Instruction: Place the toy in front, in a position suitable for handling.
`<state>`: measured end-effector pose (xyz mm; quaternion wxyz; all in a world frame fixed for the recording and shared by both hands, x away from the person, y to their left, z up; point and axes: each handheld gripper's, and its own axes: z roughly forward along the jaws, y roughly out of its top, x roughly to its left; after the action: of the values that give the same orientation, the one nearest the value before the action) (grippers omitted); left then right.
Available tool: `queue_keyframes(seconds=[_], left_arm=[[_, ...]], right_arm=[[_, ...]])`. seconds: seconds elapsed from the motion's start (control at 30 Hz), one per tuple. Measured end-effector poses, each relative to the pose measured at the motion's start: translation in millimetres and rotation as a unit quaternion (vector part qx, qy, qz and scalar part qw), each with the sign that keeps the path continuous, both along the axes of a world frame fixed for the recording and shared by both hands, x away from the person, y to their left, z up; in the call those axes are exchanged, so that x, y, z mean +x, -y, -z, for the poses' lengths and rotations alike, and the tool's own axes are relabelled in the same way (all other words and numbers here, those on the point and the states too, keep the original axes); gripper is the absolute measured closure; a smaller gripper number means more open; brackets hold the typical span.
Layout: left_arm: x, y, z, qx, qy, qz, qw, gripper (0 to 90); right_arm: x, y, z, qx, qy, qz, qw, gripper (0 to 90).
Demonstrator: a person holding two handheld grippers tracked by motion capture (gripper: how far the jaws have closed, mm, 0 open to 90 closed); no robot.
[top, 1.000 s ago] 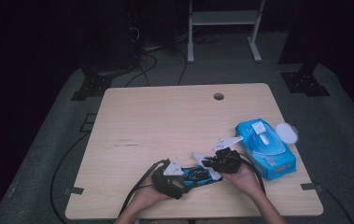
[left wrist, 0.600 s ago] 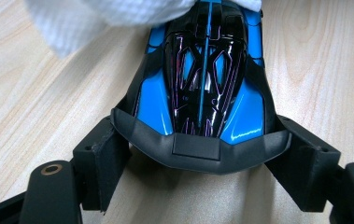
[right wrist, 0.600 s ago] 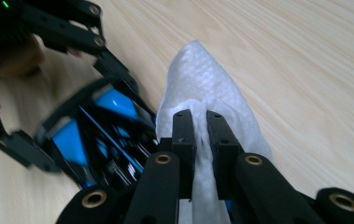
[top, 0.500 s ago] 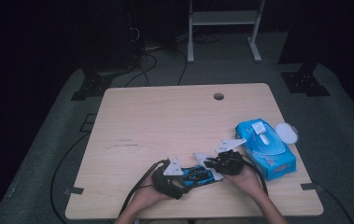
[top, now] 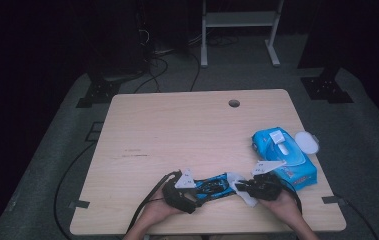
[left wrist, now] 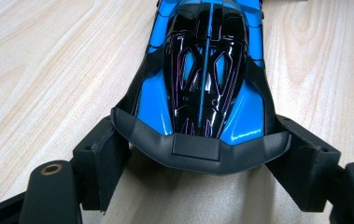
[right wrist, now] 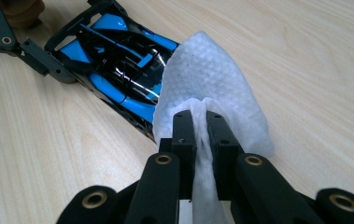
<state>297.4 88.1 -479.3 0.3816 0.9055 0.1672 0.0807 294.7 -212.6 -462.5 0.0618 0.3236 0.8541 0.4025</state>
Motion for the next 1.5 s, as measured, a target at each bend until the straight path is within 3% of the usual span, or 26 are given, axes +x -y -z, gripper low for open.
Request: queue_keyframes(seconds=[0.17, 0.3, 0.43, 0.57, 0.77, 0.9, 1.03, 1.13, 1.37, 1.5], left_arm=[[0.2, -0.2, -0.1, 0.000, 0.000, 0.000, 1.0000, 24.7], [-0.1, 0.2, 0.1, -0.001, -0.001, -0.001, 1.0000, 24.7], [-0.1, -0.5, 0.0, 0.000, 0.000, 0.000, 1.0000, 24.7], [-0.1, -0.7, 0.2, -0.002, -0.001, 0.000, 1.0000, 24.7], [-0.1, -0.5, 0.0, 0.000, -0.001, 0.000, 1.0000, 24.7], [-0.2, 0.5, 0.4, -0.002, 0.001, -0.001, 1.0000, 24.6], [-0.2, 1.0, 0.7, -0.005, 0.000, -0.002, 1.0000, 24.6], [-0.5, 1.2, 0.9, -0.007, -0.002, -0.003, 1.0000, 24.6], [0.0, -0.3, 0.0, -0.001, -0.002, 0.000, 1.0000, 24.5], [-0.3, -0.1, 0.0, -0.001, -0.001, 0.000, 1.0000, 24.7]], right_arm=[[-2.1, -7.2, -4.1, -0.015, 0.016, -0.010, 0.9997, 83.1], [12.4, -14.5, -4.9, -0.020, 0.024, 0.014, 0.9994, 82.8], [25.6, -19.0, -0.5, -0.007, 0.022, 0.037, 0.9990, 82.7], [21.3, -15.8, -1.8, -0.014, 0.022, 0.036, 0.9990, 82.9], [2.5, -7.0, -2.8, -0.026, 0.012, 0.016, 0.9995, 82.8], [-4.7, -11.6, -7.4, 0.004, 0.010, 0.002, 0.9999, 82.7], [-8.3, -35.3, -15.5, 0.033, 0.025, -0.032, 0.9986, 82.7], [-7.3, -57.9, -16.4, 0.028, 0.029, -0.060, 0.9974, 82.8], [-10.1, -112.4, -11.9, -0.012, 0.034, -0.124, 0.9916, 82.8], [-7.1, -108.6, -13.3, -0.016, 0.026, -0.126, 0.9916, 82.8]])
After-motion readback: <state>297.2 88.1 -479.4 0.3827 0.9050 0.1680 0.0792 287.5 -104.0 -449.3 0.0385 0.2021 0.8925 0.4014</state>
